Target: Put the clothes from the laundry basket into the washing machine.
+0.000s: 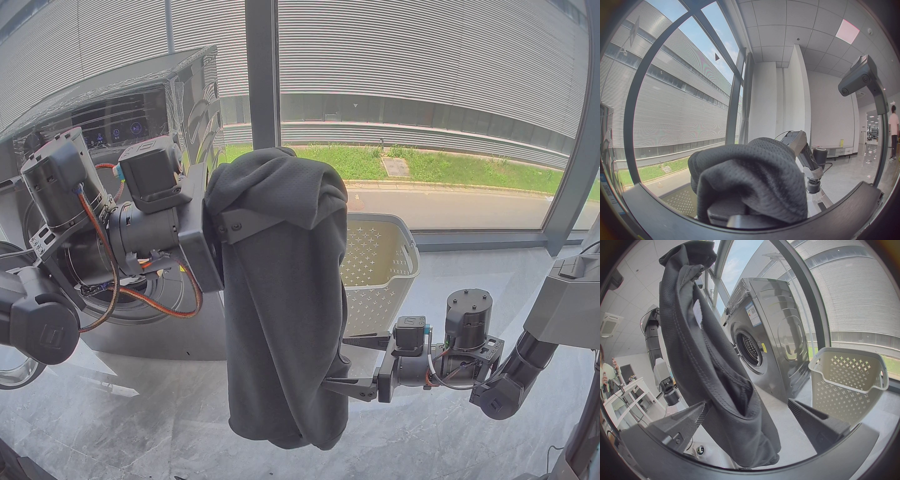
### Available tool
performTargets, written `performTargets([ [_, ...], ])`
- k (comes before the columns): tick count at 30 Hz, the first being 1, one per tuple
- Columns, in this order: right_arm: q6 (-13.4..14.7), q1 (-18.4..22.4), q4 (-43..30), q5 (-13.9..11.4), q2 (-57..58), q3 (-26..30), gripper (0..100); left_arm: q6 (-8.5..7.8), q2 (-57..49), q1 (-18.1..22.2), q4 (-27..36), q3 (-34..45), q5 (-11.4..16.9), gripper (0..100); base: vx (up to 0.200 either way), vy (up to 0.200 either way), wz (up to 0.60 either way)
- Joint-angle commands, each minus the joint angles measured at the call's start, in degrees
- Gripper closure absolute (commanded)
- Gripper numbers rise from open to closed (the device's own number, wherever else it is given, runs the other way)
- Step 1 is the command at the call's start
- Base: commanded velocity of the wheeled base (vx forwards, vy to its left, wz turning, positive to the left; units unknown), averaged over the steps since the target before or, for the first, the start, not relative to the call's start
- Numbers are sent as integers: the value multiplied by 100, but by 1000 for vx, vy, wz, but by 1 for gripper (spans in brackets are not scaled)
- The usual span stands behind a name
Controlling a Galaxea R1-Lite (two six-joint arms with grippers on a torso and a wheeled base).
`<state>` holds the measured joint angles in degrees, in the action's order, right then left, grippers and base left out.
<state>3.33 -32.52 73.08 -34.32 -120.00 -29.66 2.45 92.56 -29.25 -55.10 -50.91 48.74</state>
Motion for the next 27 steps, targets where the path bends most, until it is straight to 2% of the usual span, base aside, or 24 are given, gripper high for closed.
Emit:
performTargets([
  [1,1,-175,13,-66,-102,-242,0,1,-45,-20,-1,28,-5,100,0,0,0],
  [2,-25,-228,13,-172,-93,-198,0,1,-37,-20,-1,20,-13,100,0,0,0],
  [3,-43,-237,13,-207,-93,-181,100,1,-28,-20,-1,20,-13,100,0,0,0],
  [5,-131,-290,48,-277,-76,-128,100,-8,-10,-20,-1,2,-13,100,0,0,0],
  [16,-122,-395,189,-277,205,-181,100,-8,34,50,-1,11,-31,100,0,0,0],
  [19,-113,-325,189,-277,504,-14,100,-34,78,235,-18,55,-40,100,0,0,0],
  [27,-104,-290,189,-286,1172,487,100,-34,192,288,-203,46,-145,100,0,0,0],
])
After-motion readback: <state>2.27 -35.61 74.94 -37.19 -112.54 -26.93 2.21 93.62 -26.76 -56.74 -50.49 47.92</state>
